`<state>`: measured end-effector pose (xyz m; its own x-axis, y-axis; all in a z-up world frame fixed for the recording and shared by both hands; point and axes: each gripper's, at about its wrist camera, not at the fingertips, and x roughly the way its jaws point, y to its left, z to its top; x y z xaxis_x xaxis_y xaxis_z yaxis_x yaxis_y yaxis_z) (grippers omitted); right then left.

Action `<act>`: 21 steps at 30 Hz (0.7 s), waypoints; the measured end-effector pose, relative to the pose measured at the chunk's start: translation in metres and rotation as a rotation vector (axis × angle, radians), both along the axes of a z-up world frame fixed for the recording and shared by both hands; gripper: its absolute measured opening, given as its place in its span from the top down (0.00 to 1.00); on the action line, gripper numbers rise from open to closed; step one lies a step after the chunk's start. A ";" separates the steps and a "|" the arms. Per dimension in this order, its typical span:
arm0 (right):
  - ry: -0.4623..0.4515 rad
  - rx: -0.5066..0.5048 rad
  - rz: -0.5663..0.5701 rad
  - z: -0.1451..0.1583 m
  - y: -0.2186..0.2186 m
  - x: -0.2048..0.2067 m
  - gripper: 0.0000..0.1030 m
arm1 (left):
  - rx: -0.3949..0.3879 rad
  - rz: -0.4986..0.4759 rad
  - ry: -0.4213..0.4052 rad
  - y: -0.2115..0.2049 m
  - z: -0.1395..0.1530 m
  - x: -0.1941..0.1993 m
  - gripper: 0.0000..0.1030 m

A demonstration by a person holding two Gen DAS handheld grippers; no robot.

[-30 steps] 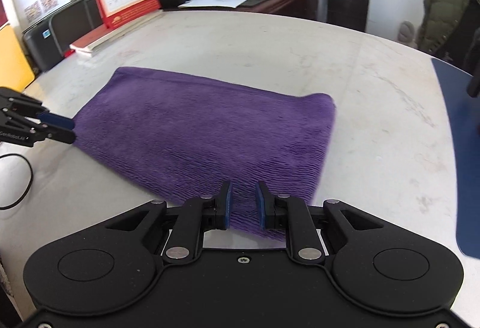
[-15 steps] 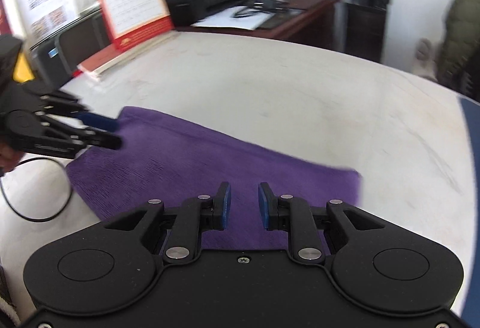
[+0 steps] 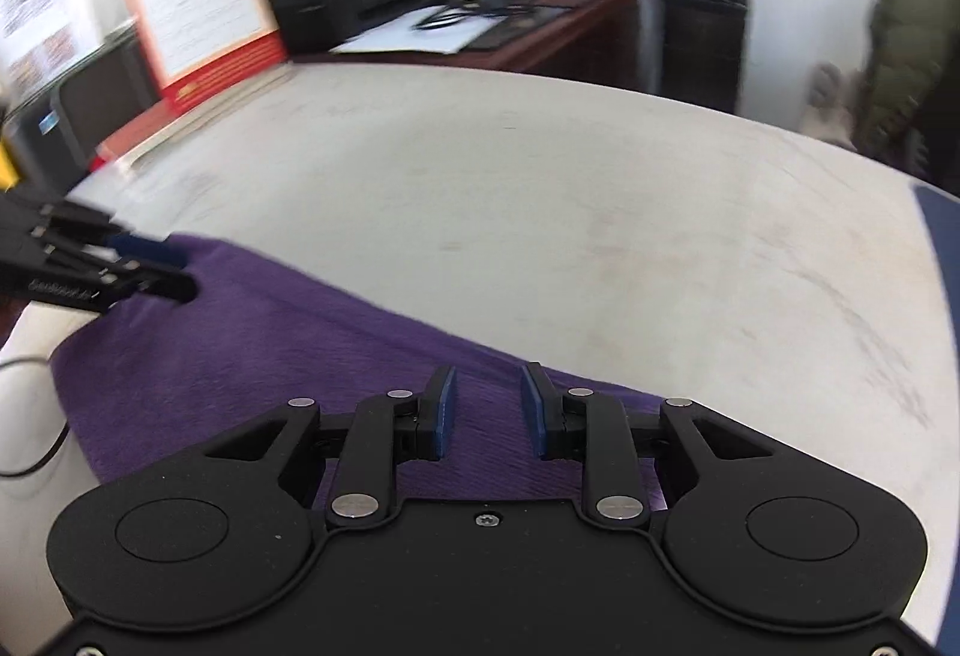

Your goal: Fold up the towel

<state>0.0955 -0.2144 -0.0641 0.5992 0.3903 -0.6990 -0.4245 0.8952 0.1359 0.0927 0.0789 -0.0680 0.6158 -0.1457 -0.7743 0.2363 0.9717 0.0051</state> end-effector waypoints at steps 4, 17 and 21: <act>0.016 0.000 -0.087 -0.003 -0.019 -0.010 0.77 | 0.004 0.066 0.022 -0.005 0.003 0.000 0.70; 0.076 -0.102 -0.137 0.010 -0.013 -0.067 0.47 | -0.158 0.274 0.008 0.015 0.044 -0.045 0.39; 0.116 0.077 -0.189 0.033 -0.024 -0.091 0.22 | -0.189 0.254 -0.079 0.012 0.073 -0.065 0.18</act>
<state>0.0045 -0.2389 -0.0312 0.5841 0.3341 -0.7397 -0.2283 0.9422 0.2453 0.0274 0.0908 0.0048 0.7082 -0.1167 -0.6963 -0.0075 0.9850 -0.1726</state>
